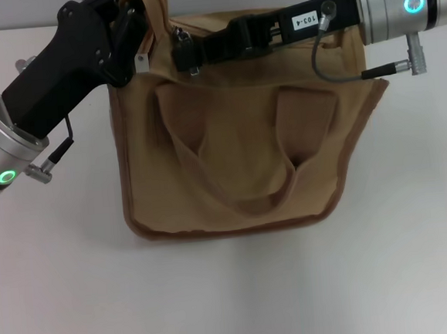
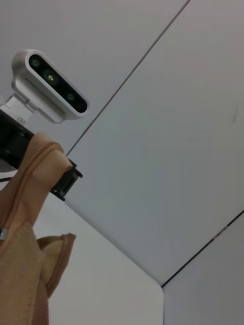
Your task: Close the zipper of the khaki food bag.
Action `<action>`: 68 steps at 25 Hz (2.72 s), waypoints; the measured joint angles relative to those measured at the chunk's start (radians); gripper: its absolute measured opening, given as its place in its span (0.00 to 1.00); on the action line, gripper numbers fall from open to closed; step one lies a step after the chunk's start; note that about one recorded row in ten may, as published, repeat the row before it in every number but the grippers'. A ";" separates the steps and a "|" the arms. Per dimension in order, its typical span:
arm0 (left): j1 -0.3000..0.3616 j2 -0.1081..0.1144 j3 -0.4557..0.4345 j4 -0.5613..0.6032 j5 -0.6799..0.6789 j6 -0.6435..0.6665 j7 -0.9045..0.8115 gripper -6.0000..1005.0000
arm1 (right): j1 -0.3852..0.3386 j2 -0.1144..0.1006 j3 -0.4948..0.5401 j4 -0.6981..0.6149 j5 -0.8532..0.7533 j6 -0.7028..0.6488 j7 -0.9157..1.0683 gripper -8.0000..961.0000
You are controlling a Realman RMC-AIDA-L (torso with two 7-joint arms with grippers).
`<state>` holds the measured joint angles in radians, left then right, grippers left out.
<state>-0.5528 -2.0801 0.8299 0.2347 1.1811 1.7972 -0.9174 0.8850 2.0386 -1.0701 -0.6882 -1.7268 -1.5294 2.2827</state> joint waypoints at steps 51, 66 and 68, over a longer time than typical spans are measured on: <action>0.080 0.000 -0.022 -0.065 -0.057 -0.157 0.020 0.14 | -0.329 -0.029 0.252 -0.057 0.026 -0.270 -0.078 0.02; 0.071 0.000 -0.020 -0.078 -0.063 -0.192 0.026 0.14 | -0.456 -0.058 0.401 -0.036 0.023 -0.370 -0.176 0.02; 0.071 0.000 -0.017 -0.078 -0.063 -0.189 0.039 0.14 | -0.466 -0.066 0.434 -0.011 0.023 -0.387 -0.195 0.03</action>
<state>-0.4819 -2.0797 0.8131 0.1563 1.1180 1.6087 -0.8785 0.4190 1.9727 -0.6357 -0.6991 -1.7043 -1.9165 2.0877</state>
